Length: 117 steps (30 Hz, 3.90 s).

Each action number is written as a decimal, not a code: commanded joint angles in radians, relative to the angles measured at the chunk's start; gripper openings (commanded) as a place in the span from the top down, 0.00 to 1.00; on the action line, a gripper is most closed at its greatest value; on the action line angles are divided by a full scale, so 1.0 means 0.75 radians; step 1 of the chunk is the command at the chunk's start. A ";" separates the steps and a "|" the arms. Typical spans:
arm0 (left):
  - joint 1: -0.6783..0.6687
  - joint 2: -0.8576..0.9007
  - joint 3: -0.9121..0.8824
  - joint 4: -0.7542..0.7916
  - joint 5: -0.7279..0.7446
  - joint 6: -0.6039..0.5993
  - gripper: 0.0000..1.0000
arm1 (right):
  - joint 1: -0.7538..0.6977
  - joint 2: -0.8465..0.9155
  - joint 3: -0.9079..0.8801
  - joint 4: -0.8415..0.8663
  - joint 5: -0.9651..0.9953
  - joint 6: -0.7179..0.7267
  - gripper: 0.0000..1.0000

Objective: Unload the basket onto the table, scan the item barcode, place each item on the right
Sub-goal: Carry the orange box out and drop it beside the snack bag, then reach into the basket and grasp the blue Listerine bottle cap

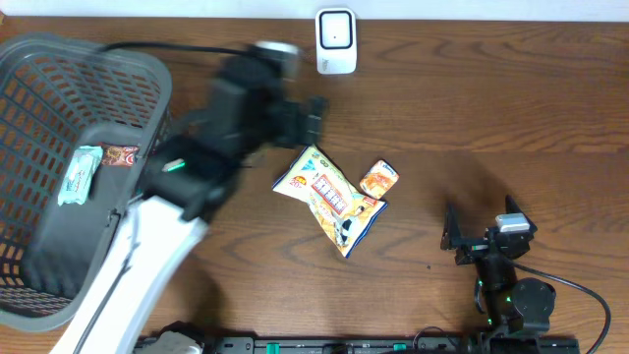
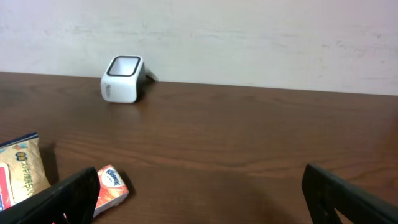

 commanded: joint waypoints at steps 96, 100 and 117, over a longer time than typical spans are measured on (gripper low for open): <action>1.293 0.948 -0.298 -0.310 0.078 0.173 0.02 | 0.021 -0.008 -0.004 -0.002 0.007 0.014 0.01; 1.293 0.974 -0.387 -0.220 0.078 0.174 0.02 | 0.021 -0.008 -0.004 -0.002 0.007 0.014 0.01; 1.293 0.951 -0.370 -0.192 -0.036 0.173 0.44 | 0.021 -0.008 -0.004 -0.002 0.007 0.014 0.01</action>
